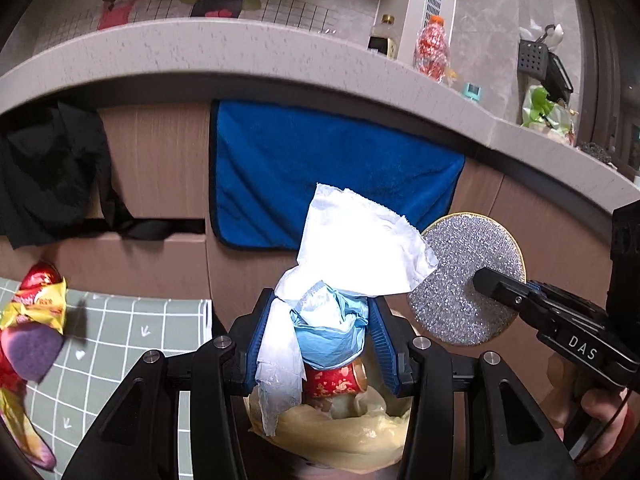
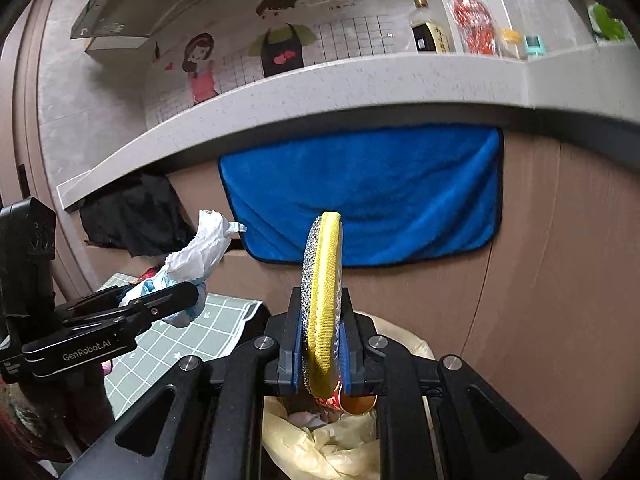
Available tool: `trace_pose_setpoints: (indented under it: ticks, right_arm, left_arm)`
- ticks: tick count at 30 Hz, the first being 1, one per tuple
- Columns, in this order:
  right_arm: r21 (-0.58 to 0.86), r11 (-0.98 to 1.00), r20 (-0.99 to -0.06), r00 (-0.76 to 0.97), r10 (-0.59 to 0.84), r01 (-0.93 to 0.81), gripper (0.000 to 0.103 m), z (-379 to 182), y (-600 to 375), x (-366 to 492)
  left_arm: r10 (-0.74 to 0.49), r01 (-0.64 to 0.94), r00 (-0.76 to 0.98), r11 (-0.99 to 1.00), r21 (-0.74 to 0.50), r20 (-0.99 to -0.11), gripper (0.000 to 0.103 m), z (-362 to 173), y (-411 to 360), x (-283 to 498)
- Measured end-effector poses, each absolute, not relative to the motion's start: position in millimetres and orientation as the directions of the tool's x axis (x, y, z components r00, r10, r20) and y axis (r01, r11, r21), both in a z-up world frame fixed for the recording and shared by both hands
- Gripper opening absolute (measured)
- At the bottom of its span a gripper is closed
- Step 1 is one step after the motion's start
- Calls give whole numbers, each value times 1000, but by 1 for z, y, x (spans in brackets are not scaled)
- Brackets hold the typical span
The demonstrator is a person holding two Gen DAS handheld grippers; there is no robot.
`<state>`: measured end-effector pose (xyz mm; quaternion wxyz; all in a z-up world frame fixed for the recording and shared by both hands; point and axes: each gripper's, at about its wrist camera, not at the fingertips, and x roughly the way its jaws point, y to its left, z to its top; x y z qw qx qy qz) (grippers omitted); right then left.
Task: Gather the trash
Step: 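Carry the tissue and silver pad over the trash bin with both tools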
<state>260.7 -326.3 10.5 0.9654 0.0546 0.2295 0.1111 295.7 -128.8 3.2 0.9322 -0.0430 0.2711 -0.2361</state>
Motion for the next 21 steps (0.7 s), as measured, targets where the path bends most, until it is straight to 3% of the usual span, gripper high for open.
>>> trace_pose_setpoints:
  ticks: [21]
  right_arm:
    - [224, 961, -527, 809, 259, -162, 14, -43, -338, 298]
  left_arm:
    - [-459, 413, 664, 883, -222, -590, 47, -56, -153, 331]
